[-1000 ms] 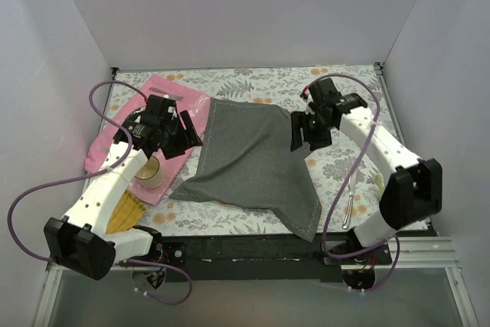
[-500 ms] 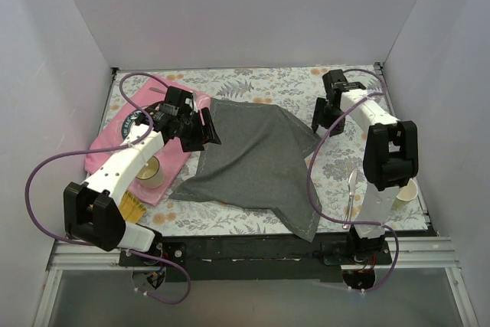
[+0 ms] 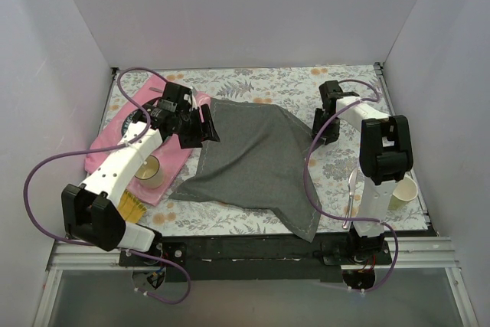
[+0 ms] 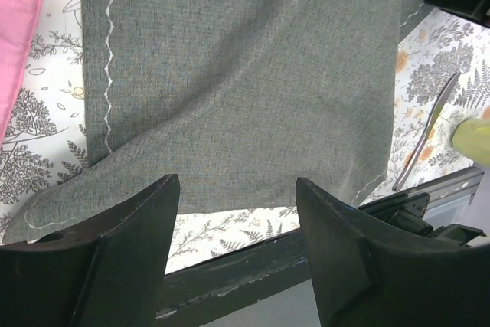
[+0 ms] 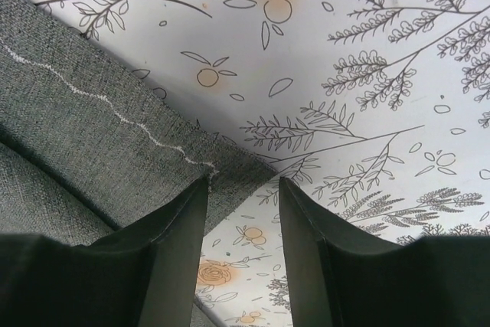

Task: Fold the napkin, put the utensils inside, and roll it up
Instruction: Flatten the napkin out

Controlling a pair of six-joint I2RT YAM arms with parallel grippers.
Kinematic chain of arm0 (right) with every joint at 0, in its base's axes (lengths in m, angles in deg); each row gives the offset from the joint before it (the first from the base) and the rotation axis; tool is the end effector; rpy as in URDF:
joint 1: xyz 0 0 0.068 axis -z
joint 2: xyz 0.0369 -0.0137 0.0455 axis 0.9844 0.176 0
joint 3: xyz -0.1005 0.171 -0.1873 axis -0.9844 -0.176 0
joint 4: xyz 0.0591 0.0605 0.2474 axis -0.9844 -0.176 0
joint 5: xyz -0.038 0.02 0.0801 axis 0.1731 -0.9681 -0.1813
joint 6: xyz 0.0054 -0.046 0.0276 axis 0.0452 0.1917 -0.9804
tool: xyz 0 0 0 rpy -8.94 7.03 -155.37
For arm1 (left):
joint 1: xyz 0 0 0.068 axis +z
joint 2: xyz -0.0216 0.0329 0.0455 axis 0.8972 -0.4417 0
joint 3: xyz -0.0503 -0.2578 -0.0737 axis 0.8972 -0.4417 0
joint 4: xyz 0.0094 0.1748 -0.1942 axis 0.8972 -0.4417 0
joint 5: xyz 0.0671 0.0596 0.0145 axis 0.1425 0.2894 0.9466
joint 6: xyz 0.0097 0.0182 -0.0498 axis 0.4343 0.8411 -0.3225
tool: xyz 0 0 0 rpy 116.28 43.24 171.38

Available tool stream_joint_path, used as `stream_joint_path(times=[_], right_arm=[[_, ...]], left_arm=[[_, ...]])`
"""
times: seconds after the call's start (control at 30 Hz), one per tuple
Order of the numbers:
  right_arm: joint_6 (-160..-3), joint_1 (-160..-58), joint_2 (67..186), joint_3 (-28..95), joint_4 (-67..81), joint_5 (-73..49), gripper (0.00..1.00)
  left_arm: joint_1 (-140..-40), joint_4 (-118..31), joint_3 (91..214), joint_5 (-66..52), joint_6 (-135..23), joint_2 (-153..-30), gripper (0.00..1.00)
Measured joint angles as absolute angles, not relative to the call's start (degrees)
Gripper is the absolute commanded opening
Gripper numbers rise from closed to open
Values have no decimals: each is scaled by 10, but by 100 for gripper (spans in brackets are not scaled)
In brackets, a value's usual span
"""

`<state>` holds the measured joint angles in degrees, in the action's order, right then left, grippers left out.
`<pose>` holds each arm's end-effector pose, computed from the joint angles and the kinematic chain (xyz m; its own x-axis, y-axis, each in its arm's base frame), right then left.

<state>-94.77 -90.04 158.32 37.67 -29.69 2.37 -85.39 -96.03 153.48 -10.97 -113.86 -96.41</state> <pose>0.3920 0.0661 0.1692 -0.9194 0.1837 -0.3479 0.1930 0.9812 0.0079 0.2610 -0.1112 0.3112 -0.7057 -0.7083 -0.0182 -0.5791 0.5913 -0.5613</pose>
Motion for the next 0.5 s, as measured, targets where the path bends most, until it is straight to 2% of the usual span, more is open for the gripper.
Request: stream_joint_path(times=[0.1, 0.13, 0.2, 0.23, 0.27, 0.5], right_arm=[[-947, -900, 1585, 377, -292, 27, 49], [-947, -901, 1585, 377, -292, 27, 45], [-948, -901, 1585, 376, -289, 28, 22], [-948, -901, 1585, 375, -282, 28, 7], [-947, -901, 1585, 375, -276, 30, 4], [-927, -889, 1619, 432, -280, 103, 1]], left_arm=[[-854, -963, 1547, -108, -1137, -964, 62], [-854, -963, 1551, -108, -1137, -965, 62], [-854, -963, 1554, -108, -1136, -966, 62], [-854, -963, 1555, -108, -1136, -966, 62], [-854, -963, 1555, -108, -1136, -967, 62], [-854, -966, 1557, -109, -1136, -984, 62]])
